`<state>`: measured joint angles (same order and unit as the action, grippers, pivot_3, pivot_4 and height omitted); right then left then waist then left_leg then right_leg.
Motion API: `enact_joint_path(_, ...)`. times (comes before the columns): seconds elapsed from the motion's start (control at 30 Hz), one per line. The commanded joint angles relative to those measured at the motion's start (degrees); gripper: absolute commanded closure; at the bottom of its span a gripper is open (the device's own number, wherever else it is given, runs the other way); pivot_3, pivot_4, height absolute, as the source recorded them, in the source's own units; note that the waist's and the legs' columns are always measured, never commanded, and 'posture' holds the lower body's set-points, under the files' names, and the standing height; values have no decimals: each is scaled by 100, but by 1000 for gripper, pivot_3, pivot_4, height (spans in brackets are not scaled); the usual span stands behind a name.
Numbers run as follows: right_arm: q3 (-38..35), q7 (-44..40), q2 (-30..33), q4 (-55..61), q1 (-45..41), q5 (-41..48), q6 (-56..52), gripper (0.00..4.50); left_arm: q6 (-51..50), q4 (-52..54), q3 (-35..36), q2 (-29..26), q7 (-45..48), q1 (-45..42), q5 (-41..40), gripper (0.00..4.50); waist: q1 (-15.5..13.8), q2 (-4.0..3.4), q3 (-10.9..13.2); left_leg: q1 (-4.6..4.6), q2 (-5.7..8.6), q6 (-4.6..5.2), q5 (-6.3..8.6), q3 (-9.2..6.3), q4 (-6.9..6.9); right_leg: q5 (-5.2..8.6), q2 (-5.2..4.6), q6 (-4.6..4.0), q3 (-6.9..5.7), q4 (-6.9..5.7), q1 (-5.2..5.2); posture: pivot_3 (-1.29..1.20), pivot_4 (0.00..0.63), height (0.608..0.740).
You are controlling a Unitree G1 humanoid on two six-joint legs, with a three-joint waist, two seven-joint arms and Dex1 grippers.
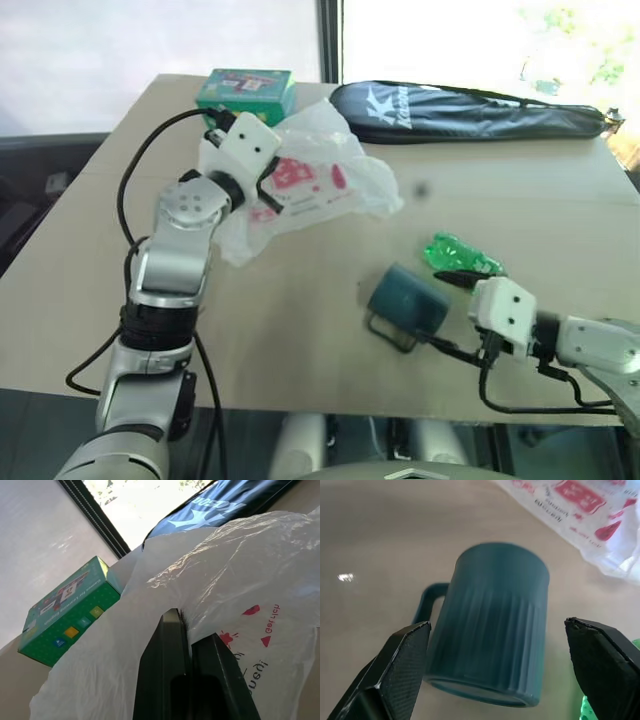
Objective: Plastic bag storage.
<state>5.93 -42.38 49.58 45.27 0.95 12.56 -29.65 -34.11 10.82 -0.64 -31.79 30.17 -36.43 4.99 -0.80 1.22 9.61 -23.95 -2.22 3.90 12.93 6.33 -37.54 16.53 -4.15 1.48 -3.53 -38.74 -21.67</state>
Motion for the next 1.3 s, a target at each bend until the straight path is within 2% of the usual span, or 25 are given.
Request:
enact_joint_path(0.03, 256, 16, 335, -426, -313, -857, 398, 0, 13, 304, 29, -81, -84, -24, 40, 4460, -1, 1, 0, 0, 0, 0, 0, -1, 0, 0, 0, 0, -2, 0, 0, 0, 150, 740)
enact_joint_path(0.13, 181, 261, 570, -1068, -758, -1551, 805, 0, -32, 338, 41, -82, -122, -20, 29, 4460, 2, 2, 1, 0, 0, 0, 0, 0, -2, 0, 0, 0, -3, -2, 0, 0, 150, 740)
enact_joint_path(0.23, -61, 119, 624, -1237, -968, -1539, 1013, 0, -63, 346, 46, -77, -152, -20, 25, 4460, -1, 2, 2, 0, -1, -1, -1, 1, -3, 0, 1, 0, -3, -5, -2, 0, 150, 740)
enact_joint_path(0.37, -939, -364, 324, -429, -893, -94, 497, 0, -108, 379, 88, -96, -177, 11, 16, 4460, 0, 2, 3, -2, -5, -3, -2, 1, -2, 2, 3, -1, -3, -1, -2, 0, 150, 740)
enact_joint_path(0.53, -1525, -887, 484, 442, -276, 1079, -224, 0, -153, 415, 86, -87, -208, 37, -11, 4460, -8, 12, 7, -6, -4, -1, 0, -9, 0, 3, -2, 2, -11, 15, 8, 0, 150, 740)
enact_joint_path(0.67, -841, -685, 449, 409, -277, 624, -41, 0, -102, 360, 27, -70, -215, -10, -13, 4460, 8, 19, 9, -6, -1, 0, 0, -12, 0, 2, -8, 3, -13, 13, 8, 0, 150, 740)
enact_joint_path(0.8, 190, -716, 556, -285, -546, -509, 720, 0, -100, 303, -1, -56, -198, -105, -23, 4460, 16, 21, 11, 2, -3, -1, -1, -10, -2, 3, -6, 2, -11, -2, 5, 0, 150, 740)
enact_joint_path(0.93, 949, -751, 183, -1165, -800, -977, 1004, 0, -136, 307, -19, -35, -175, -219, -54, 4460, 10, 26, 12, 0, -2, -2, -1, -8, -5, 3, -3, 2, -10, -5, 3, 0, 150, 740)
enact_joint_path(1.17, 1345, -922, -231, -2195, -1351, -1317, 1383, 0, -175, 336, -8, -59, -196, -239, -78, 4460, 31, 31, 15, -3, -5, -2, -1, -6, -19, 2, 1, 3, -9, -8, 5, 0, 150, 740)
enact_joint_path(1.2, 1388, -906, -292, -2318, -1424, -1391, 1401, 558, -188, 350, -11, -59, -199, -238, -79, 4500, 31, 30, 15, -1, -5, -2, -1, -6, -19, 3, 2, 3, -9, -10, 5, 0, 150, 740)
enact_joint_path(1.23, 1415, -897, -333, -2390, -1464, -1448, 1413, 804, -199, 370, -8, -62, -198, -230, -82, 4500, 29, 30, 15, 0, -7, -2, -1, -7, -20, 3, 2, 3, -10, -11, 5, 0, 150, 740)
enact_joint_path(1.27, 1464, -903, -356, -2499, -1523, -1553, 1510, 1410, -215, 392, -5, -64, -196, -223, -87, 4500, 21, 30, 15, 0, -7, -2, -2, -7, -20, 3, 3, 2, -12, -12, 5, 0, 150, 740)
enact_joint_path(1.3, 1533, -859, -388, -2668, -1634, -1731, 1650, 1778, -249, 413, -2, -63, -188, -232, -97, 4500, 18, 31, 15, 0, -7, -2, -2, -7, -20, 3, 2, 2, -12, -12, 5, 0, 150, 740)
